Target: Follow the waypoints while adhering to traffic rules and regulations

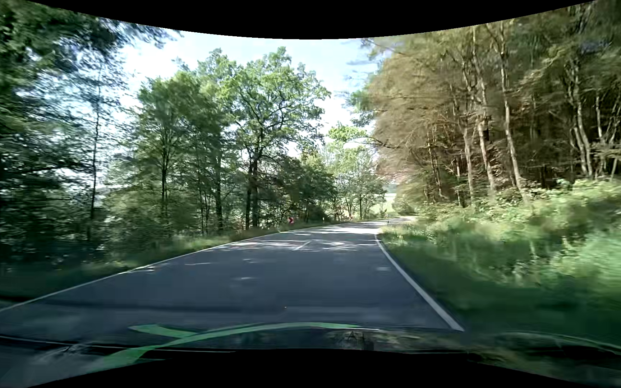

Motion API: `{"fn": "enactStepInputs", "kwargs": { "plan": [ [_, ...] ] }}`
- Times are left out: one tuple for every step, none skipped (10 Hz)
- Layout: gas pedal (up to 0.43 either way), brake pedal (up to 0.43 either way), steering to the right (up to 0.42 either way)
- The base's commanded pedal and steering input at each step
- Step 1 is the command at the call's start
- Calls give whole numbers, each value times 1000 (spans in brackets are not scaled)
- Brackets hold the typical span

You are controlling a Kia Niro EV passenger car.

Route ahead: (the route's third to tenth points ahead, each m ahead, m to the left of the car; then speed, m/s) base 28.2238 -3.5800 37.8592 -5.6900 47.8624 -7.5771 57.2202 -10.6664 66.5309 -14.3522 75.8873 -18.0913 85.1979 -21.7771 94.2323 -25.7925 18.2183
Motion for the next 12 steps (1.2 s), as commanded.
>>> {"fn": "enactStepInputs", "kwargs": {
  "plan": [
    [67,0,29],
    [67,0,29],
    [67,0,31],
    [67,0,36],
    [59,0,38],
    [59,0,38],
    [59,0,37],
    [67,0,36],
    [79,0,34],
    [87,0,32],
    [98,0,31],
    [118,0,29]
  ]
}}
